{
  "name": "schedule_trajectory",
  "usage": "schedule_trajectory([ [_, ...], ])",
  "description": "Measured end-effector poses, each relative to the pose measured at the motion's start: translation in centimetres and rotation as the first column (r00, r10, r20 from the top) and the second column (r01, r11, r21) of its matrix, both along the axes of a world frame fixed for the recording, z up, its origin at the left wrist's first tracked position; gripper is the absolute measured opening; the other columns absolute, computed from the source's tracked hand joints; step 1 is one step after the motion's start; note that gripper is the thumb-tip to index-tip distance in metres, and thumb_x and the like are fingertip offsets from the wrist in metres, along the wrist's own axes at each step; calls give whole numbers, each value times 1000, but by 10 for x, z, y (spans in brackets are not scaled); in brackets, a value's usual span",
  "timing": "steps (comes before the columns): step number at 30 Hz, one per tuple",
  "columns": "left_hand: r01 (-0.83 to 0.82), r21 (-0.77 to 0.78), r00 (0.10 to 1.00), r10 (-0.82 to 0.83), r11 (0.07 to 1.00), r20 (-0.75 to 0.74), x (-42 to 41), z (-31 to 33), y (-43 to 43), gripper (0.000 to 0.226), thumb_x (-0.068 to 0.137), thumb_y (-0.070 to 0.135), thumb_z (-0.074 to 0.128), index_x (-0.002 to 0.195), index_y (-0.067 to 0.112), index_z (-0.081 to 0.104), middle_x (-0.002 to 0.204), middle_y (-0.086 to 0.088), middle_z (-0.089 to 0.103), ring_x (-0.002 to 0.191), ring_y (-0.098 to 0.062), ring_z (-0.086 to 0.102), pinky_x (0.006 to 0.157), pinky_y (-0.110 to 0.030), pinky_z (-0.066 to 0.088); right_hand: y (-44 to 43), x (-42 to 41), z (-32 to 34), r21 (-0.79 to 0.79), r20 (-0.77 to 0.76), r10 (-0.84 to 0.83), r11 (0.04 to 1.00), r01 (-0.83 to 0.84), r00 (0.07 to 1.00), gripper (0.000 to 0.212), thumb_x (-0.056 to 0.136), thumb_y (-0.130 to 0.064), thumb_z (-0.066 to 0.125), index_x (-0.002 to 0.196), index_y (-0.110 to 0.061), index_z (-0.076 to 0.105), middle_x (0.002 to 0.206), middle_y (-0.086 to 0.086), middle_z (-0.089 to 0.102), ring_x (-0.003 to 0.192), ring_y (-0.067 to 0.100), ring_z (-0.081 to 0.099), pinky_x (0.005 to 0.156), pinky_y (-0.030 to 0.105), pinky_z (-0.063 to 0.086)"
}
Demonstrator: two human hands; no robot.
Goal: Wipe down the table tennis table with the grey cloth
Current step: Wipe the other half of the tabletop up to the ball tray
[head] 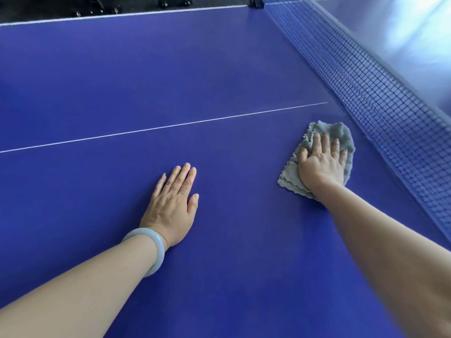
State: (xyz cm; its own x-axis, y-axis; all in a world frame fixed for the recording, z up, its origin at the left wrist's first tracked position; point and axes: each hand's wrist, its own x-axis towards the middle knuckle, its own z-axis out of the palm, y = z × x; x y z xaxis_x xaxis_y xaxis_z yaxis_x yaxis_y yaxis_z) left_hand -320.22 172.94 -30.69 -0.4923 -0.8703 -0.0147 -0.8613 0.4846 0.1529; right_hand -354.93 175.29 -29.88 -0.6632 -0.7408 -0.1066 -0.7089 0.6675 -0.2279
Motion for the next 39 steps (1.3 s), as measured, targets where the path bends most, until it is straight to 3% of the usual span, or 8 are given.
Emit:
schedule_trajectory([
  [10, -59, -17, 997, 58, 998, -42, -19, 8, 28, 53, 106, 22, 31, 155, 3, 25, 164, -11, 18, 152, -28, 13, 124, -42, 9, 135, 18, 2, 61, -18, -89, 994, 90, 996, 64, 101, -44, 18, 159, -23, -1, 167, -2, -9, 152, 20, -15, 121, 44, -17],
  [15, 250, 72, 964, -242, 966, -108, -81, 13, 159, 56, 106, 29, 30, 157, 7, 18, 165, -8, 10, 153, -26, 3, 125, -40, 1, 196, 9, 5, 32, -5, -38, 999, 38, 999, 61, 102, -45, 20, 159, -33, 2, 166, -9, -8, 152, 14, -17, 121, 41, -19],
  [18, 386, 54, 922, -386, 921, -7, -102, 10, 220, 63, 103, 41, 7, 158, 11, 9, 165, -6, 1, 153, -25, -2, 125, -45, 3, 253, -5, 4, 16, -15, -23, 1000, 24, 1000, 59, 102, -48, 22, 158, -38, 5, 166, -13, -5, 151, 8, -15, 122, 39, -15],
  [24, 384, 24, 921, -384, 923, 57, -103, 11, 226, 70, 94, 45, -9, 158, 18, -1, 164, 0, -8, 153, -19, -7, 125, -41, -3, 302, -4, 9, 64, -1, -371, 927, 370, 929, 63, 101, -45, 20, 159, -30, 2, 167, -3, -7, 153, 21, -10, 122, 46, -12],
  [28, 378, 61, 924, -381, 924, 37, -105, 17, 227, 69, 96, 45, 5, 157, 14, 17, 164, -2, 9, 153, -19, 7, 125, -43, 9, 324, 67, -2, -37, -36, 20, 999, -21, 999, 65, 98, -51, 16, 158, -32, 3, 165, -8, -8, 152, 15, -18, 121, 42, -16],
  [30, 388, 68, 920, -391, 919, 25, -103, 16, 225, 71, 95, 48, 5, 157, 15, 15, 165, 1, 6, 153, -17, 2, 125, -41, 6, 352, 56, 1, -18, -31, 285, 958, -285, 958, 61, 100, -51, 20, 158, -35, 11, 165, -12, 2, 152, 10, -11, 124, 39, -8],
  [32, 403, 77, 914, -405, 912, 9, -101, 15, 225, 73, 94, 51, 7, 157, 16, 13, 165, 2, 4, 153, -16, 0, 125, -41, 4, 378, 16, 6, -6, -40, 363, 932, -364, 931, 58, 102, -49, 23, 158, -36, 15, 165, -14, 9, 152, 6, -5, 125, 37, -1],
  [39, 405, 34, 914, -405, 914, 11, -104, 12, 225, 72, 95, 49, 16, 156, 11, 25, 164, -4, 16, 152, -22, 14, 124, -46, 14, 422, -33, 11, 27, -48, -213, 976, 215, 976, 57, 102, -44, 22, 158, -35, 10, 166, -11, 2, 152, 7, -7, 124, 32, -8],
])
